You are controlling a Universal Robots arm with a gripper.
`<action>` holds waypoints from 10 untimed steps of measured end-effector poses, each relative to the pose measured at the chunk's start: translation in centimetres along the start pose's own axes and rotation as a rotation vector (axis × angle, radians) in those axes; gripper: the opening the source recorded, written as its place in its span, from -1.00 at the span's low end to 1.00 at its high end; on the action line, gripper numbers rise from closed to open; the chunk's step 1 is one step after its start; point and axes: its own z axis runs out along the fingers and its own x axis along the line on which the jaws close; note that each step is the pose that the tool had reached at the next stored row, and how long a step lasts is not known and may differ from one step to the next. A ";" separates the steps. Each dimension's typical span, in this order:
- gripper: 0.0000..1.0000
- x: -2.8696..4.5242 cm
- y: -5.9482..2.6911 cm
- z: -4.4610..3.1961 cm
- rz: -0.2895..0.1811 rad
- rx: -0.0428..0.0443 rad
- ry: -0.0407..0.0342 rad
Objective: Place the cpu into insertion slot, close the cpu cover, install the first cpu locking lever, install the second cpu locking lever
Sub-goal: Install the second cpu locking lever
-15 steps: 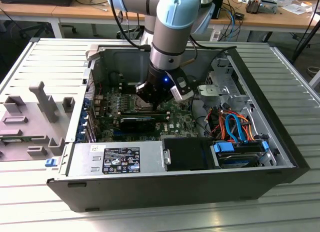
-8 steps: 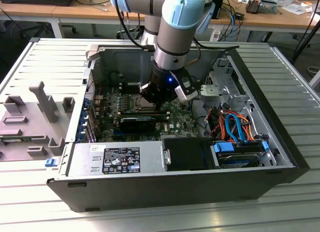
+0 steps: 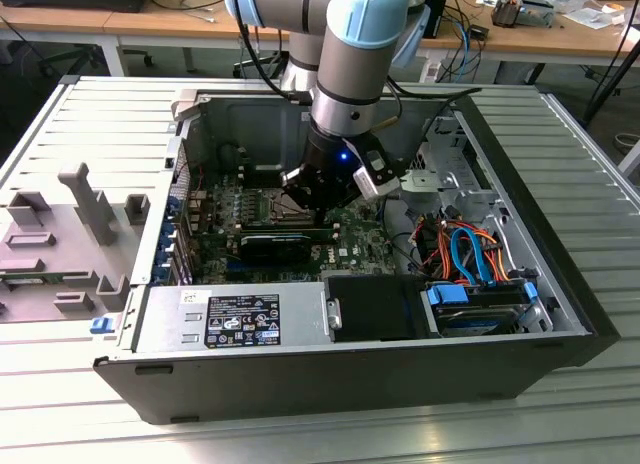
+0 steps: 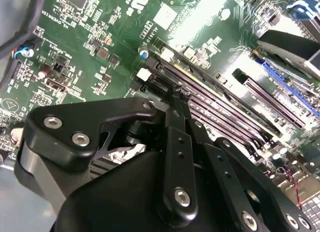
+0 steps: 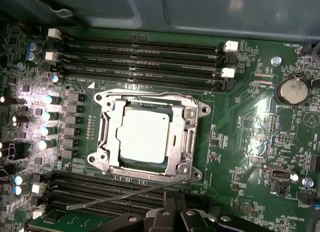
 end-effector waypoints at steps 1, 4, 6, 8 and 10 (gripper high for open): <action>-0.79 0.00 0.00 0.00 0.000 -0.0001 -0.0001; -0.79 -0.48 -0.05 -0.05 0.000 -0.0003 0.0007; -0.79 -0.78 0.06 -0.09 -0.001 -0.0001 0.0009; -0.79 -0.56 0.36 -0.07 -0.001 -0.0006 0.0008; -0.79 -0.31 0.46 -0.06 -0.002 -0.0052 0.0001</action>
